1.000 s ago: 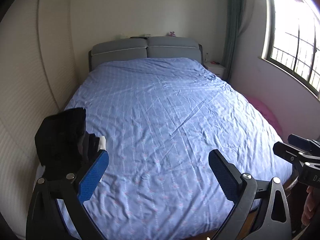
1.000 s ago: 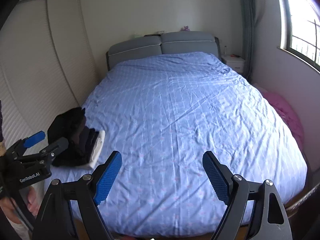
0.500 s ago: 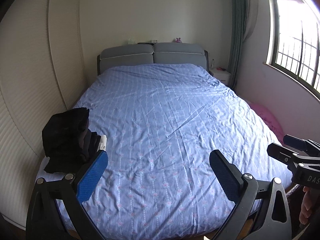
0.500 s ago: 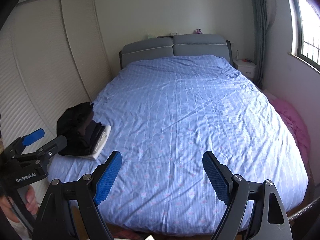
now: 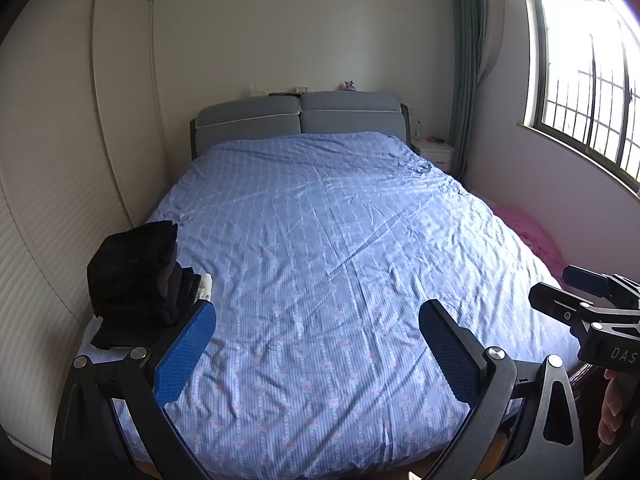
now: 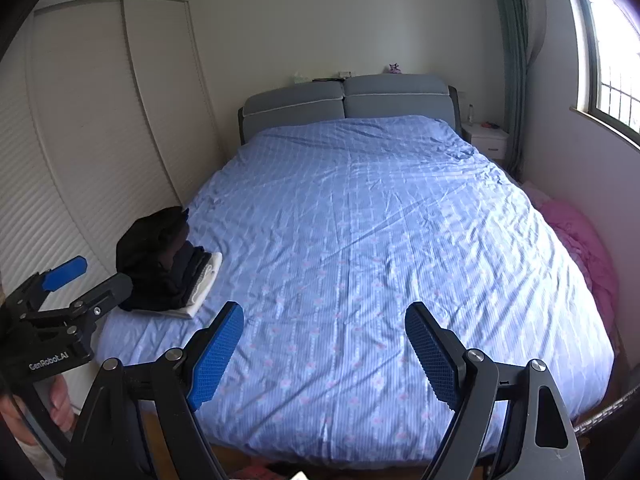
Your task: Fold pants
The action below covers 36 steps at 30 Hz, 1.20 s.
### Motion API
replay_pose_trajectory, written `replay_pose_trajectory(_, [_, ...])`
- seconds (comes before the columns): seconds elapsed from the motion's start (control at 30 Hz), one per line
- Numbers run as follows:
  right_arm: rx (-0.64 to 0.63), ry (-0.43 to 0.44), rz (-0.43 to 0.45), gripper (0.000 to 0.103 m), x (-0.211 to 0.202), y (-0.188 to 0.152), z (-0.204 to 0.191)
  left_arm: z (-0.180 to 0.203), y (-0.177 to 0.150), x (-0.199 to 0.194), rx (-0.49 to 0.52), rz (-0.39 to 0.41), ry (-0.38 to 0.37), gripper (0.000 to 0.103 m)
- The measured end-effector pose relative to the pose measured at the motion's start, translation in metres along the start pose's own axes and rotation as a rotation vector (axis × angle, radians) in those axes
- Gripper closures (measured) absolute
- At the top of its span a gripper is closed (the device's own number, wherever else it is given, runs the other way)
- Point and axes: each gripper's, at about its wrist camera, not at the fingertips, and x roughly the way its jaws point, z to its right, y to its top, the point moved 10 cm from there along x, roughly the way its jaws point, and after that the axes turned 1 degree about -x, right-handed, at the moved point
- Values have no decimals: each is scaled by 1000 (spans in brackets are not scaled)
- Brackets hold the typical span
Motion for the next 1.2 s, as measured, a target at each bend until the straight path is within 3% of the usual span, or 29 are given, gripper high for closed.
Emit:
replay_pose_trajectory(0.5, [3,10,8,19,-7,-3,-3,8,-3,-17,14,19,-34,0])
replay_pose_trajectory(1.2, [-13,24,6,19,-15,0,-2,1,-1,-17,-5,32,-13,0])
